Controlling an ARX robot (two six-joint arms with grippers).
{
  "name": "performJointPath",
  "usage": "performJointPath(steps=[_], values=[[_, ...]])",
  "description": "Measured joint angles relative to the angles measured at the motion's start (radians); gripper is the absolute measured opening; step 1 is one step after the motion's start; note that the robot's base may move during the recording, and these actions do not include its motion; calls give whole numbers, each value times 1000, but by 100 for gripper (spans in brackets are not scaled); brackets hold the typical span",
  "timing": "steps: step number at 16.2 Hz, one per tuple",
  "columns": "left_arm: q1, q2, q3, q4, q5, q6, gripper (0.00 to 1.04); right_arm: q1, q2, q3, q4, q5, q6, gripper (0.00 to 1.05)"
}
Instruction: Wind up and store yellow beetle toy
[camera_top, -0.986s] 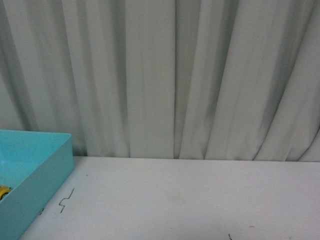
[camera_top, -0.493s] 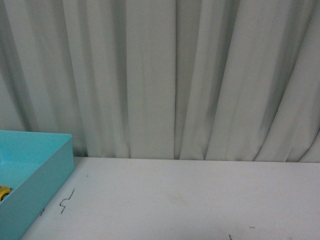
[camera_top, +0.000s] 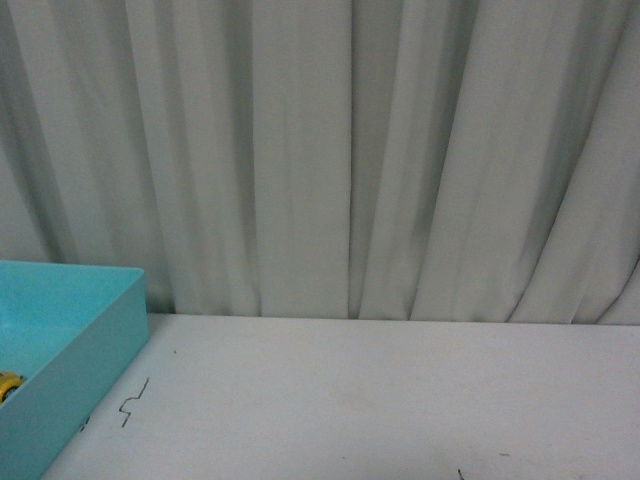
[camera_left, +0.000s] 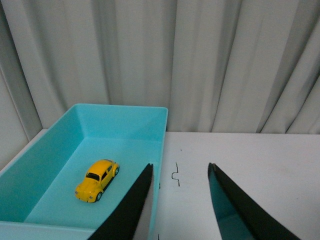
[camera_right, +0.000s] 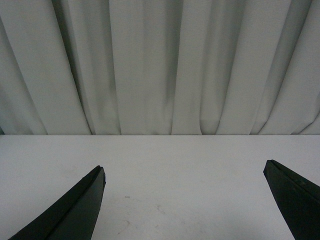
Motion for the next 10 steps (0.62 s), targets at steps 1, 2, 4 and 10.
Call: performJointPath(steps=[1,2,4,10], values=[[0,0,0,0,0,0,47,0,0,0,0,0,0,98],[0,0,0,0,0,0,58,0,0,0,0,0,0,98],[0,0,0,0,0,0,83,0,0,0,0,0,0,98],[0,0,0,0,0,0,98,0,0,0,0,0,0,98]])
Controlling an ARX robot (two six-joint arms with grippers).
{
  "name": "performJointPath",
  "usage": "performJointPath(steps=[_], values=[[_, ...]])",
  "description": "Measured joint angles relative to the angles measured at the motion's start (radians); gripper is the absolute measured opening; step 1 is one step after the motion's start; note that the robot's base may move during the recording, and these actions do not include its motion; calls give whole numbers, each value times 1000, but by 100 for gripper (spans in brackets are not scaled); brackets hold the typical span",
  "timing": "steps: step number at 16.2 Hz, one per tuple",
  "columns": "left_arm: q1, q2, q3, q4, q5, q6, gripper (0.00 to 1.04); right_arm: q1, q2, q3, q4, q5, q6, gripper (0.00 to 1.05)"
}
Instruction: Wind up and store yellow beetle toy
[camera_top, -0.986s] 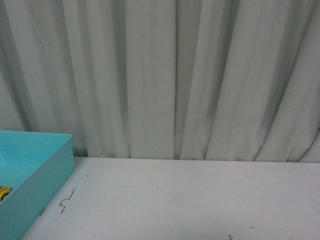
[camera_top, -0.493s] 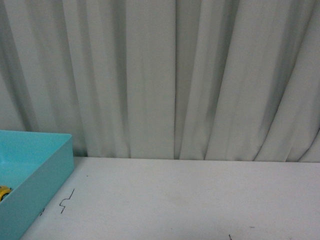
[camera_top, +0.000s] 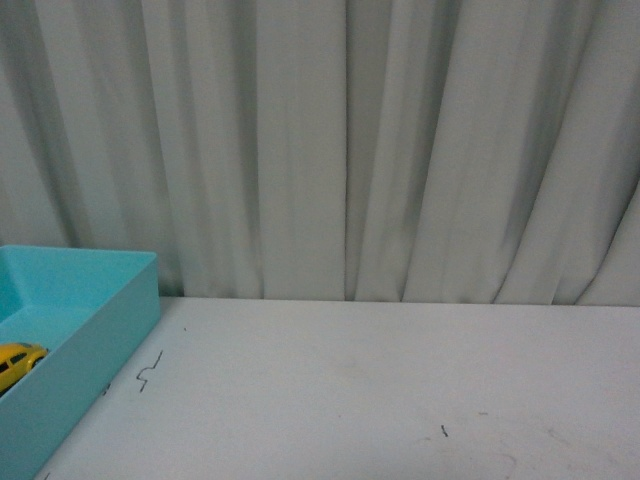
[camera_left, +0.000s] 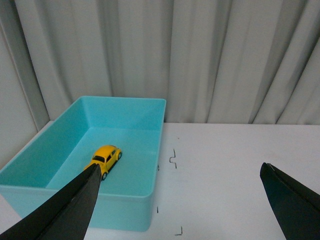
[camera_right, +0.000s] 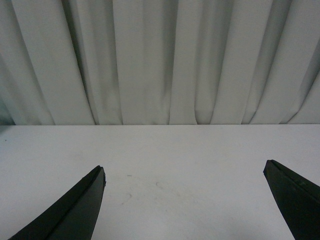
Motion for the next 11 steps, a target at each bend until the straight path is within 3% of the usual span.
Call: performJointPath(steps=[11], values=[[0,0,0,0,0,0,98,0,-1,0,0,0,0,98]])
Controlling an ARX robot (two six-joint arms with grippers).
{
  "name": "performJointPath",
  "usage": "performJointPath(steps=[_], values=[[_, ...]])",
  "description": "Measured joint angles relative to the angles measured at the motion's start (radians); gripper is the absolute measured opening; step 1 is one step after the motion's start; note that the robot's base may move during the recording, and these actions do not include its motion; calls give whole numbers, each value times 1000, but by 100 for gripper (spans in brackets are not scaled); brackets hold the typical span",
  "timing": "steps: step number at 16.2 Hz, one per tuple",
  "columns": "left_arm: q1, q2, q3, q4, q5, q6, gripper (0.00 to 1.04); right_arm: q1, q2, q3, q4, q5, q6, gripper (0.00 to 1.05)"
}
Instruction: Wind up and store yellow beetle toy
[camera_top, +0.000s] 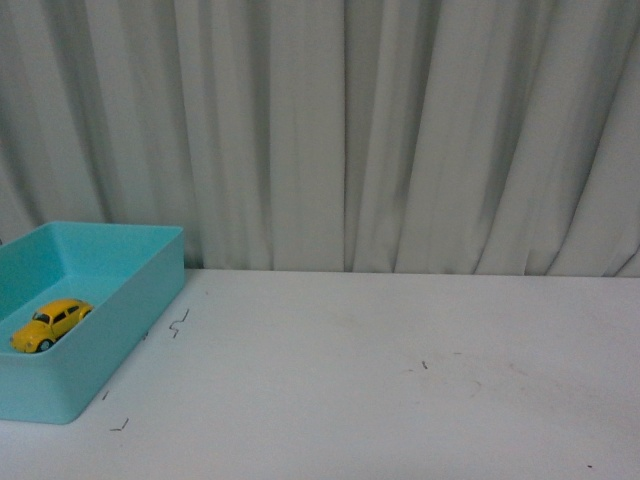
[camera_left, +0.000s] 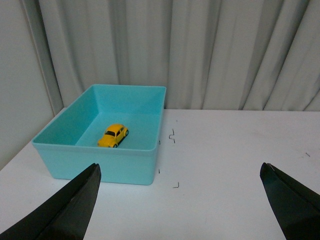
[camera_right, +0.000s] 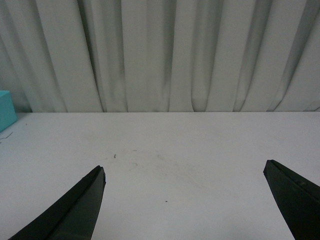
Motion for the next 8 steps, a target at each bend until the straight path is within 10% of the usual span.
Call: performJointPath(steps=[8], values=[[0,0,0,0,0,0,98,0,0,0,0,0,0,98]])
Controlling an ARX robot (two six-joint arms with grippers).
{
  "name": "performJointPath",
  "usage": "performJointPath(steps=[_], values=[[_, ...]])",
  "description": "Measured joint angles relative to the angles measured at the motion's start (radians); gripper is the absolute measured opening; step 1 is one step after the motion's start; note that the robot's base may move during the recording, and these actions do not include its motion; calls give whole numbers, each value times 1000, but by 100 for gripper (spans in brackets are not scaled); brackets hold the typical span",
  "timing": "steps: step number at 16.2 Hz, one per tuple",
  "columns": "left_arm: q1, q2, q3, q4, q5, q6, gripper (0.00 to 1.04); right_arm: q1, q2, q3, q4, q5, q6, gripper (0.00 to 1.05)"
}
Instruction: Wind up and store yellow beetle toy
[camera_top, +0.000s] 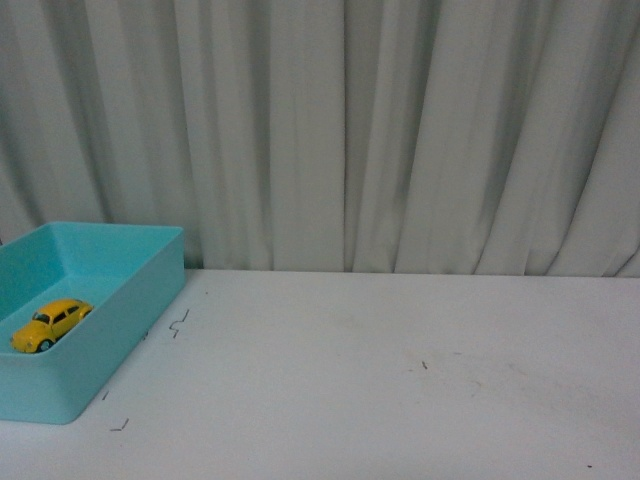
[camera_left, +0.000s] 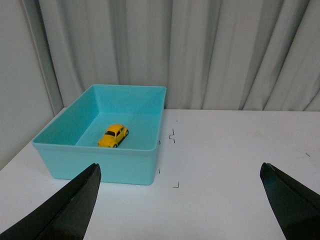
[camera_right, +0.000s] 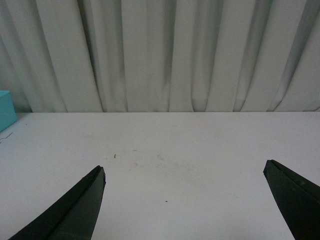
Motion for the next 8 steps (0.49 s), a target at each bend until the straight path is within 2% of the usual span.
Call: performJointPath(steps=[8], values=[[0,0,0,1,0,0,98,0,0,0,1,0,0,98]])
